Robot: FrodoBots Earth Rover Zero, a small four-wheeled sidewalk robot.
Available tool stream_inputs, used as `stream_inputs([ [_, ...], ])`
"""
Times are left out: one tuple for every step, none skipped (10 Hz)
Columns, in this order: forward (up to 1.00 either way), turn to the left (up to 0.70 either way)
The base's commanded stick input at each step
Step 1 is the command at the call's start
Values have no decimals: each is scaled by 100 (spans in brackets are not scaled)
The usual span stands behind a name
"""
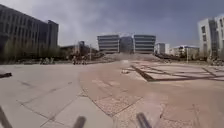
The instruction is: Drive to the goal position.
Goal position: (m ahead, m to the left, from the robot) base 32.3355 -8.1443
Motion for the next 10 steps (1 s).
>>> stream_inputs([
  [100, 0],
  [100, 0],
  [100, 0],
  [100, 0],
  [100, 0],
  [100, 0],
  [100, 0],
  [100, 0],
  [100, 0],
  [100, 0],
])
